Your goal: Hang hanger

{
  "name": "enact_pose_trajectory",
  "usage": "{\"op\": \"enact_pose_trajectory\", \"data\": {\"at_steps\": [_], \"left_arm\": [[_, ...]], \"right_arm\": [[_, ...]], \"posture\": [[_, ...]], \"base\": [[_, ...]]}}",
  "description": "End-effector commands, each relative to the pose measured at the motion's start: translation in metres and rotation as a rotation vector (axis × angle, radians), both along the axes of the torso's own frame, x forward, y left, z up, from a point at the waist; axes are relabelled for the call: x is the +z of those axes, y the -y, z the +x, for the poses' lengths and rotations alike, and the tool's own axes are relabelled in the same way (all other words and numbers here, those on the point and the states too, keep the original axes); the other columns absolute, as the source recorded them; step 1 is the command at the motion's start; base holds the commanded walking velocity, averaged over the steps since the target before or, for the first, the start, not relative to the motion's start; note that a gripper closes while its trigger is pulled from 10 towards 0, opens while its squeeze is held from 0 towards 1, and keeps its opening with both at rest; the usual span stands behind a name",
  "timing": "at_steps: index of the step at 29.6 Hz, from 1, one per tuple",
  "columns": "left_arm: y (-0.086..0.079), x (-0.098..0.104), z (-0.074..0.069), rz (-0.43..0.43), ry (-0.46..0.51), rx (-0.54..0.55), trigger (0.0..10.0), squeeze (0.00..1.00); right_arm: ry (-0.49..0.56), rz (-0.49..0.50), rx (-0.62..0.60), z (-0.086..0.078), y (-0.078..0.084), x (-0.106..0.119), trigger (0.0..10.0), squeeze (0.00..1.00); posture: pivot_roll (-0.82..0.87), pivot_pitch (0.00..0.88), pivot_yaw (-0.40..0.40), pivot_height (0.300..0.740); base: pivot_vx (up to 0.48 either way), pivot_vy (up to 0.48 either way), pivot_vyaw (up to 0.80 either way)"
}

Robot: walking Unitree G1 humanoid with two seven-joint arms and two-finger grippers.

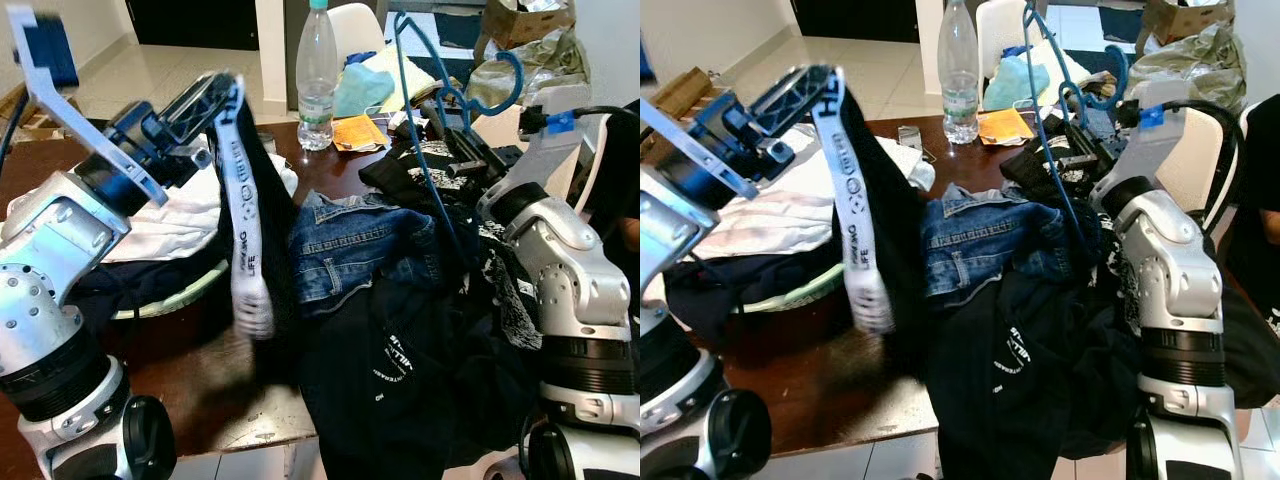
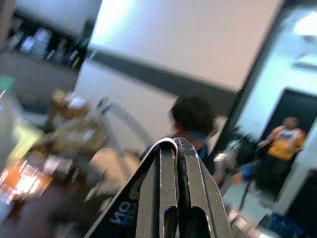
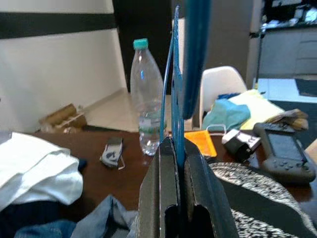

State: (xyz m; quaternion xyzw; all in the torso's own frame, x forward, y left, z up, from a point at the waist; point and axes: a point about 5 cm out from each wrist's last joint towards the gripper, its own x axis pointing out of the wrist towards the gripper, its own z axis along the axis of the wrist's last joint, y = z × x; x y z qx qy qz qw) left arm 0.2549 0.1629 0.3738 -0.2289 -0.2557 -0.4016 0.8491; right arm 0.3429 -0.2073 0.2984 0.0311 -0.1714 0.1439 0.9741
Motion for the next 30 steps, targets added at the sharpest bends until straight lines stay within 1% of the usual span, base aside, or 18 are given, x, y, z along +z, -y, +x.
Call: {"op": "enact_pose_trajectory", "data": {"at_steps": [1,3,6,7,8,10,11,12,13,16,17,18,20,22,25,28,29,30], "left_arm": [[-0.01,0.016,0.002,-0.062,0.033,0.076,10.0,0.0],[-0.012,0.018,0.004,-0.066,0.028,0.103,10.0,0.0],[-0.023,0.02,0.015,0.07,0.042,0.4,10.0,0.0],[-0.026,0.021,0.017,0.104,0.047,0.458,10.0,0.0],[-0.027,0.021,0.018,0.116,0.047,0.479,10.0,0.0],[-0.04,0.019,0.029,0.195,0.038,0.725,10.0,0.0],[-0.044,0.019,0.032,0.225,0.041,0.801,10.0,0.0],[-0.047,0.019,0.033,0.242,0.044,0.845,10.0,0.0],[-0.047,0.019,0.033,0.242,0.044,0.845,10.0,0.0],[-0.043,-0.01,0.045,0.281,-0.097,0.847,10.0,0.0],[-0.043,-0.01,0.045,0.281,-0.097,0.847,10.0,0.0],[-0.031,-0.024,0.049,0.3,-0.15,0.791,10.0,0.0],[-0.031,-0.024,0.049,0.3,-0.15,0.791,10.0,0.0],[-0.015,-0.032,0.049,0.332,-0.132,0.744,10.0,0.0],[-0.012,-0.033,0.049,0.339,-0.125,0.736,10.0,0.0],[0.014,-0.046,0.048,0.359,-0.134,0.636,10.0,0.0],[0.014,-0.046,0.048,0.359,-0.134,0.636,10.0,0.0],[0.019,-0.049,0.048,0.365,-0.127,0.619,10.0,0.0]], "right_arm": [[0.034,0.049,0.002,0.0,0.001,0.005,10.0,0.0],[0.038,0.055,0.001,0.0,0.002,0.005,10.0,0.0],[0.049,0.074,0.003,0.0,0.003,0.008,10.0,0.0],[0.051,0.075,0.004,0.0,0.003,0.008,10.0,0.0],[0.051,0.074,0.005,0.0,0.003,0.008,10.0,0.0],[0.046,0.074,0.011,0.0,0.002,0.006,10.0,0.0],[0.044,0.073,0.013,0.0,0.001,0.005,10.0,0.0],[0.043,0.073,0.014,0.0,0.001,0.005,10.0,0.0],[0.043,0.073,0.014,0.0,0.001,0.005,10.0,0.0],[0.032,0.067,0.017,0.0,-0.001,0.001,10.0,0.0],[0.032,0.067,0.017,0.0,-0.001,0.001,10.0,0.0],[0.032,0.075,0.035,-0.001,-0.003,0.0,10.0,0.0],[0.032,0.075,0.035,-0.001,-0.003,0.0,10.0,0.0],[0.043,0.097,0.106,-0.005,-0.01,0.001,10.0,0.0],[0.046,0.102,0.124,-0.006,-0.011,0.001,10.0,0.0],[0.079,0.08,0.278,-0.017,-0.027,0.002,10.0,0.0],[0.079,0.08,0.278,-0.017,-0.027,0.002,10.0,0.0],[0.084,0.076,0.299,-0.019,-0.029,0.002,10.0,0.0]], "posture": [[0.11,0.149,0.015,0.74],[0.11,0.149,0.015,0.74],[0.11,0.149,0.016,0.74],[0.11,0.149,0.016,0.74],[0.11,0.149,0.016,0.74],[0.12,0.15,0.018,0.74],[0.12,0.15,0.018,0.74],[0.12,0.15,0.018,0.74],[0.12,0.15,0.018,0.74],[0.12,0.152,0.02,0.74],[0.12,0.152,0.02,0.74],[0.12,0.152,0.021,0.74],[0.12,0.152,0.021,0.74],[0.12,0.152,0.021,0.74],[0.12,0.152,0.021,0.74],[0.11,0.147,0.025,0.74],[0.11,0.147,0.025,0.74],[0.11,0.147,0.025,0.74]], "base": [[0.0,0.0,0.0],[0.0,0.0,0.0],[0.0,0.0,0.0],[0.0,0.0,0.0],[0.0,0.0,0.0],[0.0,0.0,0.0],[0.0,0.0,0.0],[0.0,0.0,0.0],[0.0,0.0,0.0],[0.0,0.0,0.0],[0.0,0.0,0.0],[0.0,0.0,0.0],[0.0,0.0,0.0],[0.0,0.0,0.0],[0.0,0.0,0.0],[-0.251,0.0,0.0],[-0.259,0.0,0.0],[-0.259,0.0,0.0]]}}
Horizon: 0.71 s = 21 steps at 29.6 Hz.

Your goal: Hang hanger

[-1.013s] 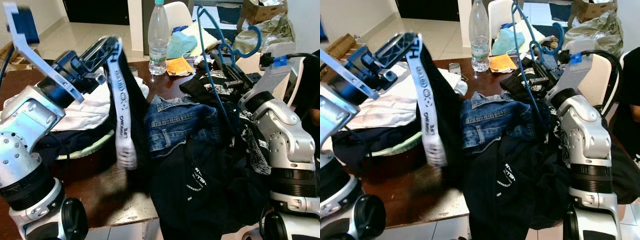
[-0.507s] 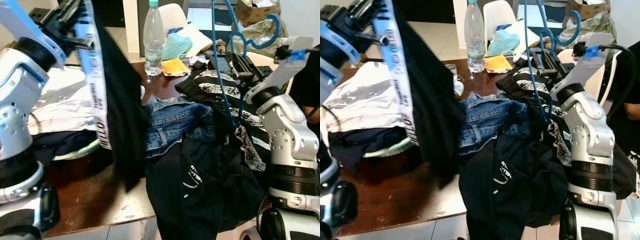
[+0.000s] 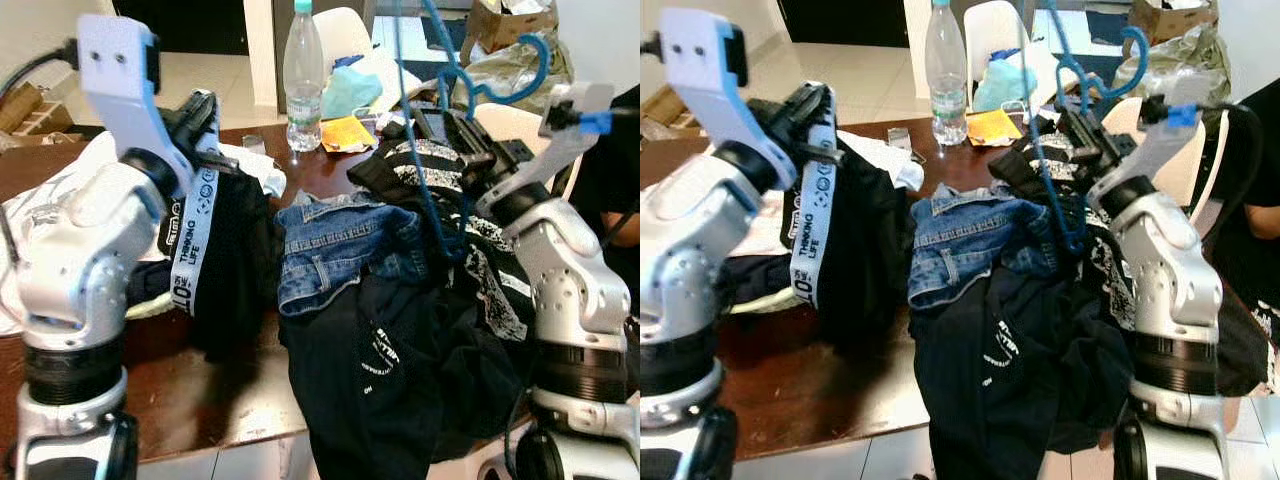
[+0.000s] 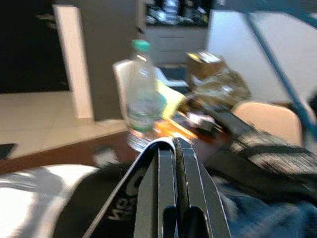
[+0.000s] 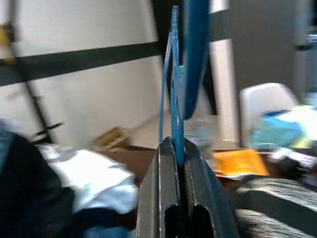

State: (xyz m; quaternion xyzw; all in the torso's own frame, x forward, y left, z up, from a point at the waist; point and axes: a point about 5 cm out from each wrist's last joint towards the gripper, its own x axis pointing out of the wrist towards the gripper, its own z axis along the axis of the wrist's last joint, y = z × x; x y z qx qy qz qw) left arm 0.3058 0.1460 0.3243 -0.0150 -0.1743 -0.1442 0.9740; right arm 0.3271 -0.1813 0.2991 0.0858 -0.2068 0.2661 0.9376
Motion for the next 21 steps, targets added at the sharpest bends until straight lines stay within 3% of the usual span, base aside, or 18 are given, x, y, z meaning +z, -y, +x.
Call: {"op": "enact_pose_trajectory", "data": {"at_steps": [1,12,21], "left_arm": [[0.005,-0.001,-0.004,0.018,0.021,-0.022,10.0,0.0],[0.01,0.001,-0.008,0.024,0.036,-0.026,10.0,0.0],[0.008,0.014,-0.011,0.113,0.114,0.042,10.0,0.0]], "right_arm": [[0.017,0.001,0.046,-0.005,-0.003,0.002,10.0,0.0],[0.026,-0.013,0.105,-0.012,-0.002,0.001,10.0,0.0],[0.015,-0.022,0.117,-0.013,-0.002,-0.002,10.0,0.0]], "posture": [[0.11,0.146,0.025,0.74],[0.11,0.146,0.027,0.74],[0.11,0.144,0.026,0.74]], "base": [[-0.27,0.0,0.0],[-0.31,0.0,0.0],[-0.338,0.0,0.0]]}}
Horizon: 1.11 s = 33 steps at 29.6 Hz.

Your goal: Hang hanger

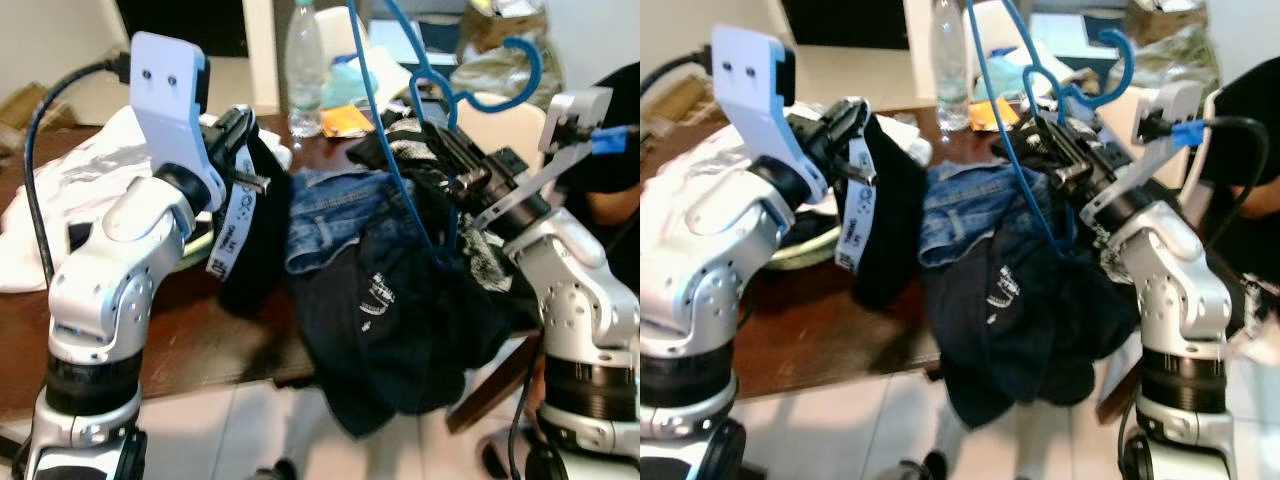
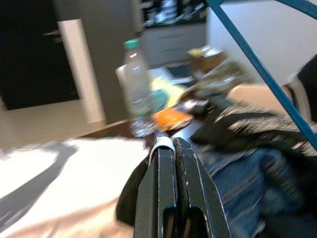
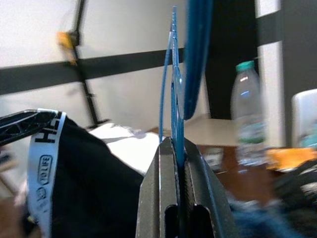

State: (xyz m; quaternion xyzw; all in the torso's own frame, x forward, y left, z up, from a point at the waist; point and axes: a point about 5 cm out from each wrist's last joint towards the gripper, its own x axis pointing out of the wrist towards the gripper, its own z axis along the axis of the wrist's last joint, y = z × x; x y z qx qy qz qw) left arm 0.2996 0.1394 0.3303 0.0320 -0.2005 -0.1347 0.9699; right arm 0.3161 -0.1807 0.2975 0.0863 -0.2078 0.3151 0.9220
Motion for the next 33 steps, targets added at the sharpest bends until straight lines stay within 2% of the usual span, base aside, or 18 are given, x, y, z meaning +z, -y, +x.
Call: {"op": "enact_pose_trajectory", "data": {"at_steps": [1,9,17,23,26,27,30,33], "left_arm": [[0.002,0.01,-0.005,0.049,0.06,0.005,10.0,0.0],[0.01,0.009,-0.009,0.069,0.061,-0.034,10.0,0.0],[0.022,0.011,-0.012,0.046,0.057,-0.111,10.0,0.0],[0.037,0.008,-0.016,0.038,0.041,-0.222,10.0,0.0],[0.047,-0.001,-0.015,0.028,0.004,-0.268,10.0,0.0],[0.047,-0.001,-0.015,0.028,0.004,-0.268,10.0,0.0],[0.045,-0.024,-0.007,0.029,-0.071,-0.25,10.0,0.0],[0.042,-0.034,-0.004,0.032,-0.101,-0.234,10.0,0.0]], "right_arm": [[-0.005,-0.004,0.018,-0.002,-0.002,-0.001,10.0,0.0],[-0.013,-0.005,0.021,-0.002,-0.004,-0.004,10.0,0.0],[-0.03,0.014,-0.002,-0.001,0.001,-0.005,10.0,0.0],[-0.071,0.025,-0.106,0.002,0.014,-0.012,10.0,0.0],[-0.12,0.044,-0.196,0.007,0.026,-0.02,10.0,0.0],[-0.12,0.044,-0.196,0.007,0.026,-0.02,10.0,0.0],[-0.183,0.063,-0.308,0.011,0.043,-0.033,10.0,0.0],[-0.207,0.079,-0.347,0.01,0.05,-0.038,10.0,0.0]], "posture": [[0.11,0.144,0.026,0.74],[0.11,0.143,0.027,0.74],[0.11,0.143,0.028,0.74],[0.1,0.138,0.032,0.74],[0.09,0.125,0.039,0.74],[0.09,0.125,0.039,0.74],[0.08,0.13,0.039,0.74],[0.07,0.136,0.037,0.74]], "base": [[-0.33,0.0,0.0],[-0.326,0.0,0.0],[-0.345,0.0,0.0],[-0.358,0.0,0.0],[-0.36,0.0,0.0],[-0.36,0.0,0.0],[-0.356,0.0,-0.67],[-0.359,0.0,-0.8]]}}
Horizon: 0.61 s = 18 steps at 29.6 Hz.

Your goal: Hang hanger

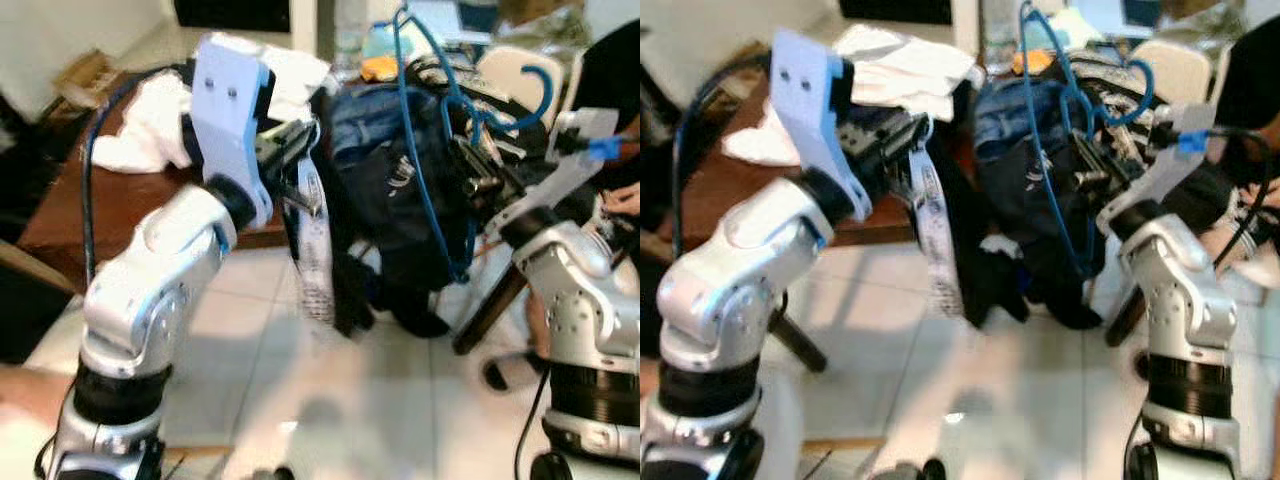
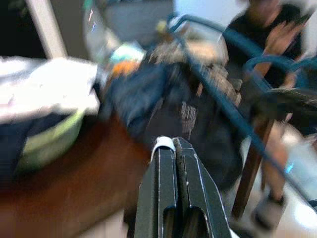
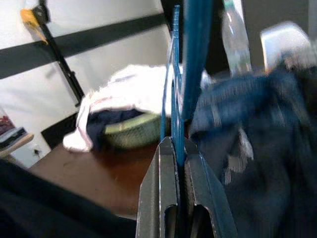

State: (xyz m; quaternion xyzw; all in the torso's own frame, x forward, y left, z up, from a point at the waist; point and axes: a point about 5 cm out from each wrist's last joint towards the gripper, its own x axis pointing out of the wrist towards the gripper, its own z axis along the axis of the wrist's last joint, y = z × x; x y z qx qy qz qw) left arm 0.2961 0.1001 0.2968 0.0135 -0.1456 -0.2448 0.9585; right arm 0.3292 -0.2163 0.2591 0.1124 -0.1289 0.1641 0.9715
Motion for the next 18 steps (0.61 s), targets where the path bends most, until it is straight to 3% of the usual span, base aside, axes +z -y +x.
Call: {"op": "enact_pose_trajectory", "data": {"at_steps": [1,6,10,12,17,18], "left_arm": [[0.002,0.0,0.0,0.006,0.014,-0.013,10.0,0.0],[-0.003,-0.025,0.005,0.018,-0.054,0.014,10.0,0.0],[-0.008,-0.038,0.01,0.032,-0.09,0.043,10.0,0.0],[-0.022,-0.061,0.02,0.062,-0.153,0.112,10.0,0.0],[-0.035,-0.083,0.025,0.096,-0.204,0.165,10.0,0.0],[-0.045,-0.105,0.027,0.13,-0.258,0.196,10.0,0.0]], "right_arm": [[0.004,0.019,-0.063,-0.003,0.014,0.0,10.0,0.0],[-0.085,0.029,-0.194,-0.005,0.032,-0.017,10.0,0.0],[-0.121,-0.006,-0.243,-0.005,0.037,-0.026,10.0,0.0],[-0.19,-0.076,-0.318,-0.007,0.046,-0.042,10.0,0.0],[-0.249,-0.133,-0.376,-0.01,0.055,-0.057,10.0,0.0],[-0.299,-0.167,-0.414,-0.015,0.061,-0.071,10.0,0.0]], "posture": [[0.07,0.136,0.037,0.74],[0.06,0.135,0.034,0.74],[0.05,0.132,0.034,0.74],[0.04,0.131,0.027,0.74],[0.04,0.129,0.025,0.74],[0.03,0.126,0.026,0.74]], "base": [[-0.36,0.0,-0.8],[-0.34,0.0,-0.8],[-0.135,0.0,-0.8],[0.0,0.0,-0.8],[0.0,0.0,-0.8],[0.0,0.0,-0.8]]}}
